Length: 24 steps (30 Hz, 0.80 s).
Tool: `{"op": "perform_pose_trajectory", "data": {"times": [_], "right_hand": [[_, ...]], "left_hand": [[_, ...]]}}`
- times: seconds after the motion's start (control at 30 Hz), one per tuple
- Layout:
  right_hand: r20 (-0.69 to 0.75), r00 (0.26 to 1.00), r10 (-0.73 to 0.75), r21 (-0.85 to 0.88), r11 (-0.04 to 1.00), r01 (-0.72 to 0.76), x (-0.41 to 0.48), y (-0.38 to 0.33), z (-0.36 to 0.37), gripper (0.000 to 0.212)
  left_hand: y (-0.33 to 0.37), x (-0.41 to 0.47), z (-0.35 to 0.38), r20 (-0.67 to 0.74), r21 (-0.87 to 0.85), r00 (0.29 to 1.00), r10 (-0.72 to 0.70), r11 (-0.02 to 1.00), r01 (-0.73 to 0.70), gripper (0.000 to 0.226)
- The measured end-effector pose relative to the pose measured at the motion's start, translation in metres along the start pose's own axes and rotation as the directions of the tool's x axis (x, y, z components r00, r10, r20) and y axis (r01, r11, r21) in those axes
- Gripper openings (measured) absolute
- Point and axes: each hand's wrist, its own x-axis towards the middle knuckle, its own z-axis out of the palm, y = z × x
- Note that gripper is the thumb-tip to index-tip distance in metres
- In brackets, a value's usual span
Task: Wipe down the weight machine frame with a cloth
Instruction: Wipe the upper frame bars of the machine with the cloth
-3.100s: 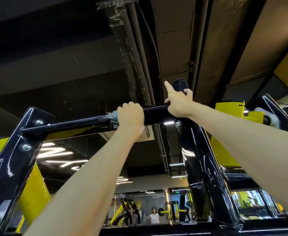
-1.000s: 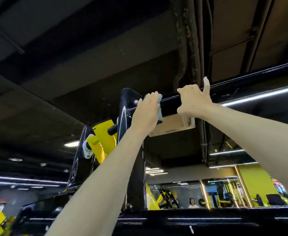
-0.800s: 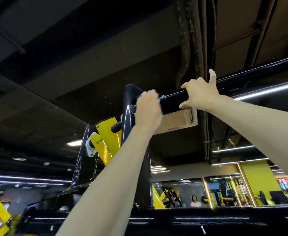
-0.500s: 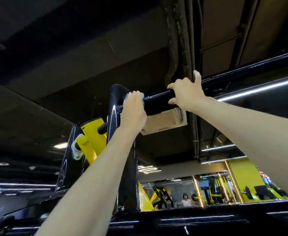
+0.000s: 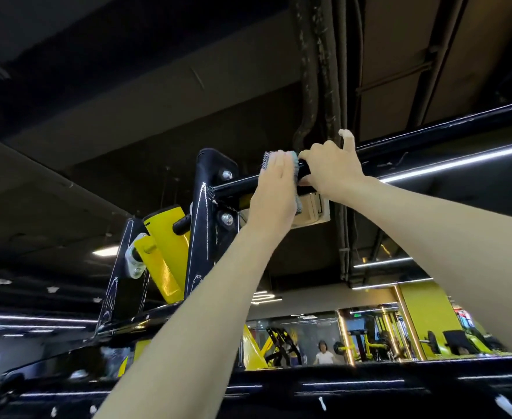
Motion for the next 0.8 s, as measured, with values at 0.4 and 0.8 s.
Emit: {"op": "perform_pose_trajectory", "data": {"times": [0.4,0.8], "right_hand": [[0.098,0.992,-0.081,0.124,0.99,0.068,0.001,0.012,-0.001,0.042],[0.138,0.975,-0.174,-0.071,0.98,0.185,-0.032,0.05,-0.01,0.078]], "left_hand": [[0.004,0.011,0.015,-0.07,0.0,0.997,-0.026,1.0,0.026,0.048],[-0.012,0.014,0.003,0.049,0.013,0.999,-0.011,1.0,0.011,0.042]]}}
